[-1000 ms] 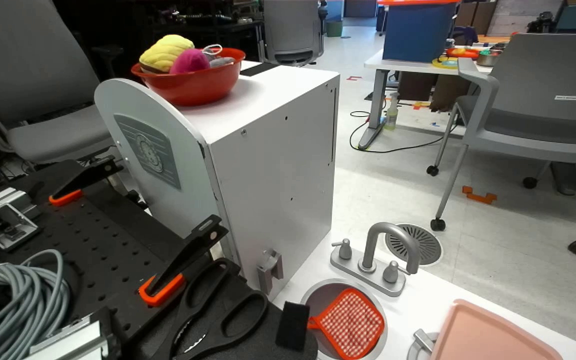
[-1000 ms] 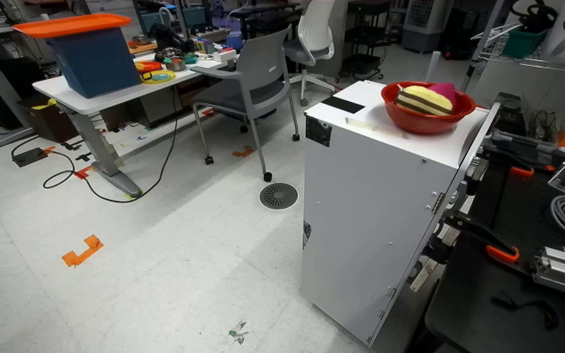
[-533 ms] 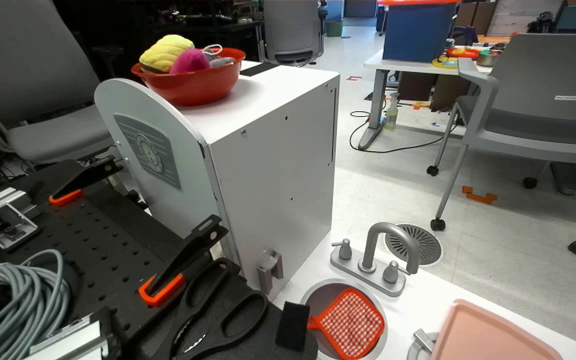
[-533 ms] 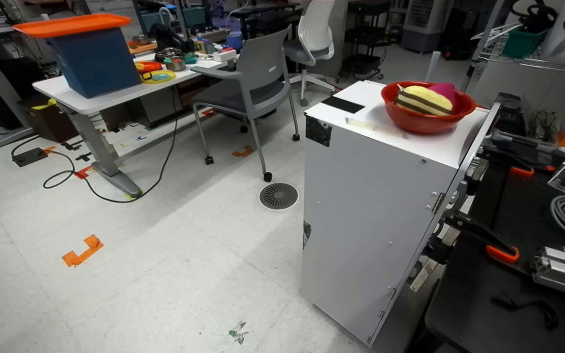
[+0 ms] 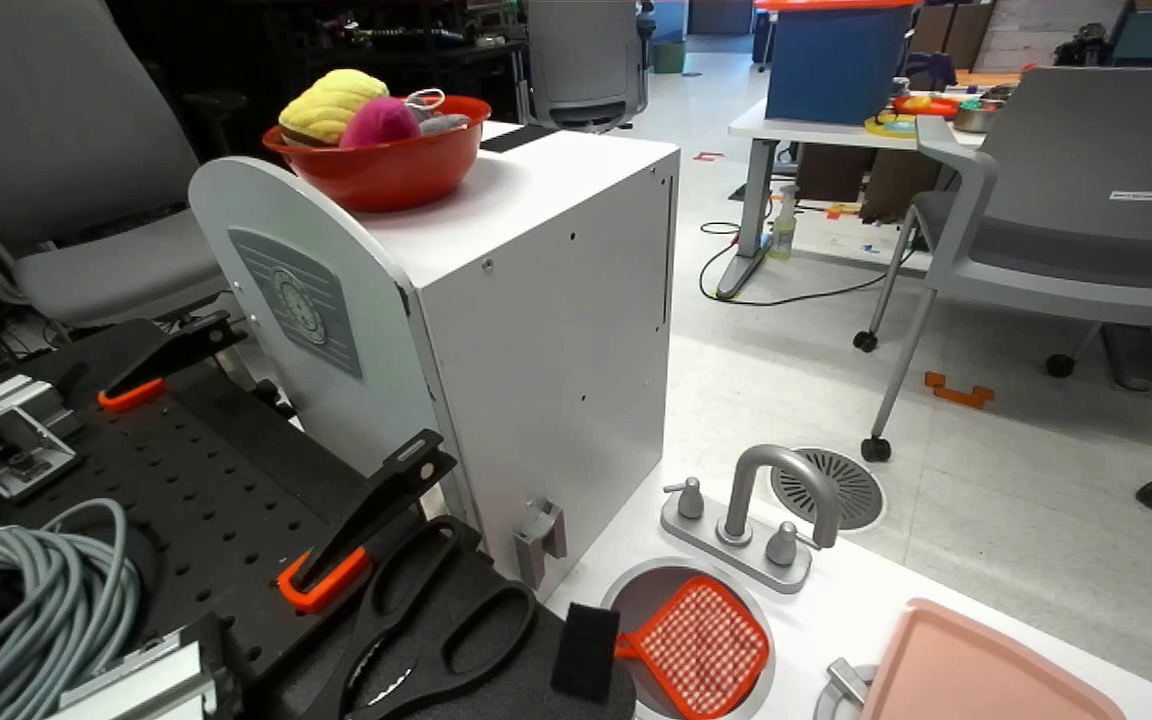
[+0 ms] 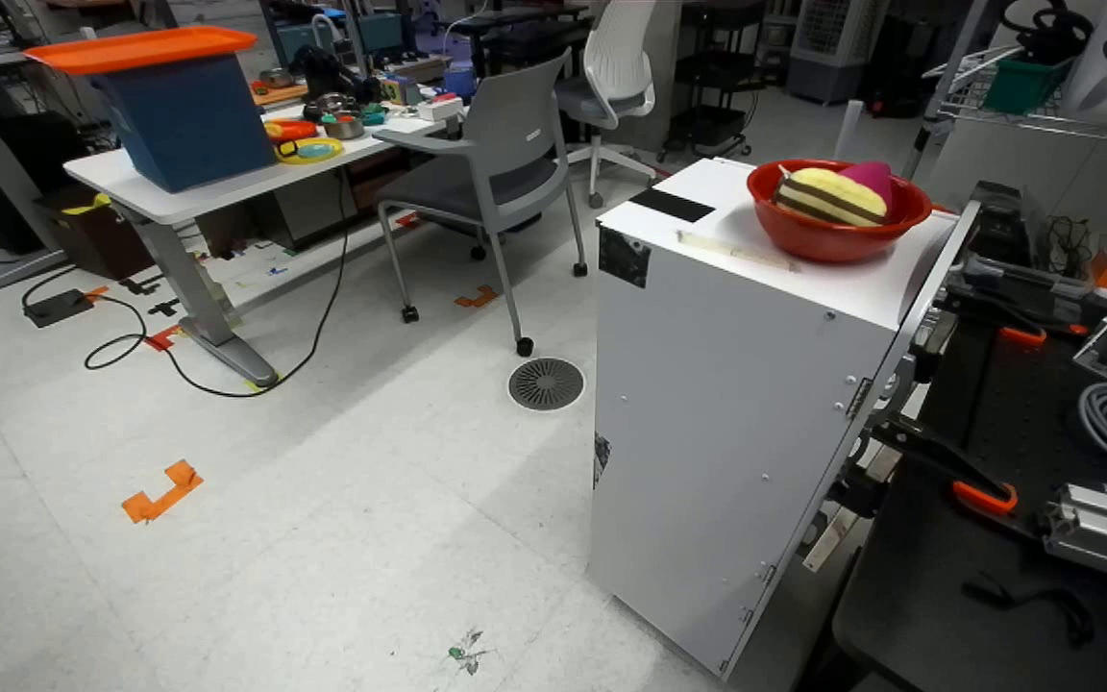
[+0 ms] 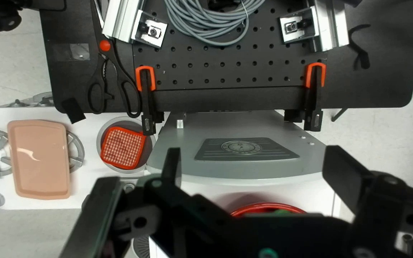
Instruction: Pick the red object on the cabinet and drop it in the sink
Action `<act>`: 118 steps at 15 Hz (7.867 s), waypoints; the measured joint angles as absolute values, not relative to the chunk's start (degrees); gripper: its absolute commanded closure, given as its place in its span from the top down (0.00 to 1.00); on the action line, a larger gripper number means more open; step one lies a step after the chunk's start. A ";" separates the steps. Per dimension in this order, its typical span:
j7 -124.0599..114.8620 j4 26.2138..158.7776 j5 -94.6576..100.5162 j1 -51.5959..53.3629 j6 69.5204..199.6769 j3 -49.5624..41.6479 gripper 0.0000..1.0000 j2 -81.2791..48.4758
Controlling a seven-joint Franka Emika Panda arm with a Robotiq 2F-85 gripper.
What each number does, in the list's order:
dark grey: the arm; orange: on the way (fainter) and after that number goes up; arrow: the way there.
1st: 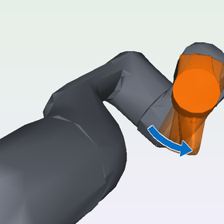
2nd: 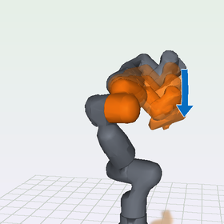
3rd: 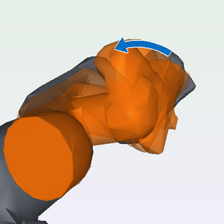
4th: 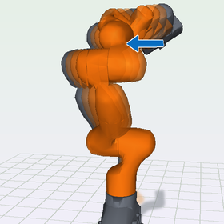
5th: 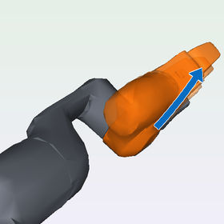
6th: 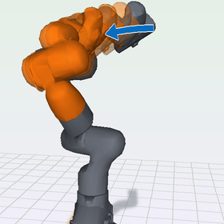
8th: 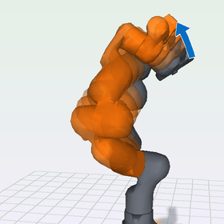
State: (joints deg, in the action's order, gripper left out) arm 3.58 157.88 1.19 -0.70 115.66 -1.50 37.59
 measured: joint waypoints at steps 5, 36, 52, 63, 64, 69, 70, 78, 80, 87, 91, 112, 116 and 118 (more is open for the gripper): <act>6.89 151.85 1.19 -1.35 115.32 -3.76 1.00 29.87; 17.07 139.65 -4.12 0.07 128.34 -2.67 1.00 6.07; 24.65 139.29 -7.89 0.74 127.64 -2.32 1.00 5.17; 24.69 139.29 -7.89 0.74 127.63 -2.31 1.00 5.18; 24.70 139.29 -7.89 0.74 127.63 -2.31 1.00 5.17; 24.42 139.36 -7.23 0.74 127.68 -2.11 1.00 5.16; 24.41 139.38 -7.19 0.74 127.70 -2.05 1.00 5.16; 23.81 139.20 -5.98 0.94 127.70 -0.79 1.00 4.09; 23.78 138.85 -5.84 0.93 127.70 -0.77 1.00 2.99; 23.76 135.62 -2.47 0.28 127.85 -0.91 1.00 -1.54; 23.92 133.87 -1.69 0.29 127.85 -0.78 1.00 -3.31; 24.82 131.82 -1.69 1.24 127.11 3.14 1.00 -5.35; 24.82 131.82 -1.69 1.24 127.10 3.14 0.76 -5.35; 24.82 131.82 -1.69 1.24 126.99 3.14 0.58 -5.35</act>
State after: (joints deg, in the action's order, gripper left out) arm 24.82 131.82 -1.69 1.24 126.99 3.14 -5.35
